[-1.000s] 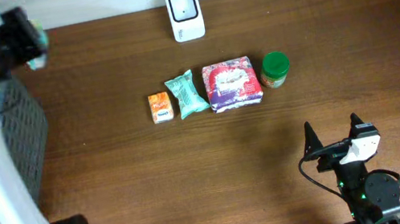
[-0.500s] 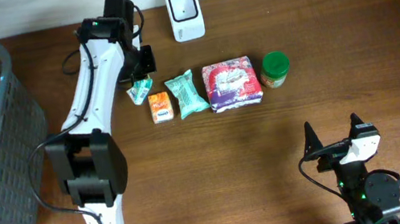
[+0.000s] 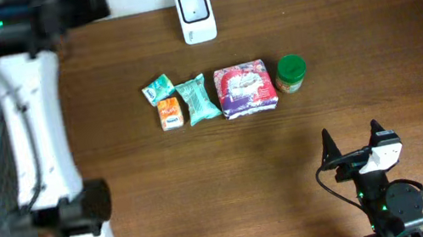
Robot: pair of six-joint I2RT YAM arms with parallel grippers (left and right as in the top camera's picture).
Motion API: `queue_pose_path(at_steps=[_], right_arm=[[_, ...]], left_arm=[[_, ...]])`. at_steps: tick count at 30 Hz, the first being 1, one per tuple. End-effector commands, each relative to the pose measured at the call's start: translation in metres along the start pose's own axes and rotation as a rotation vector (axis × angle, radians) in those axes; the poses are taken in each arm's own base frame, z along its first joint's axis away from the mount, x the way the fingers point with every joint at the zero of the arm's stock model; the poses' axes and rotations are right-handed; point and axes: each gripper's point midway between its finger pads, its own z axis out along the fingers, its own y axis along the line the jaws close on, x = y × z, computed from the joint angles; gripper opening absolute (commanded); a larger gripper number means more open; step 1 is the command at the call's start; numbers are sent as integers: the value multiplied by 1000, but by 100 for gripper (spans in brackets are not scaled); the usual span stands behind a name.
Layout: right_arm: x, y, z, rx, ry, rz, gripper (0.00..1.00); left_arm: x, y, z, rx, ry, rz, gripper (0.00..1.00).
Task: Scan the item barcode
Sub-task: 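Grasp the small teal tissue pack in the basket and place it on table, then grasp the white bamboo-print tube in the basket with the left gripper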
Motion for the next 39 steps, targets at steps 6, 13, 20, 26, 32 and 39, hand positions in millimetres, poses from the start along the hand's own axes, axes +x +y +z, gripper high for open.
queue_pose_path(at_steps=[6, 13, 20, 26, 32, 39], right_arm=[[4, -1, 0, 8, 5, 3, 99], [4, -1, 0, 8, 5, 3, 99], [4, -1, 0, 8, 5, 3, 99], [4, -1, 0, 8, 5, 3, 99], [4, -1, 0, 8, 5, 3, 99], [4, -1, 0, 8, 5, 3, 99]], left_arm=[[-53, 151, -196, -270, -394, -214, 99], [4, 277, -195, -505, -254, -419, 99], [65, 333, -111, -586, -11, -338, 95], [129, 363, -48, -618, 200, -98, 91], [132, 379, -49, -696, 259, 71, 87], [183, 405, -18, -780, 404, 271, 84]])
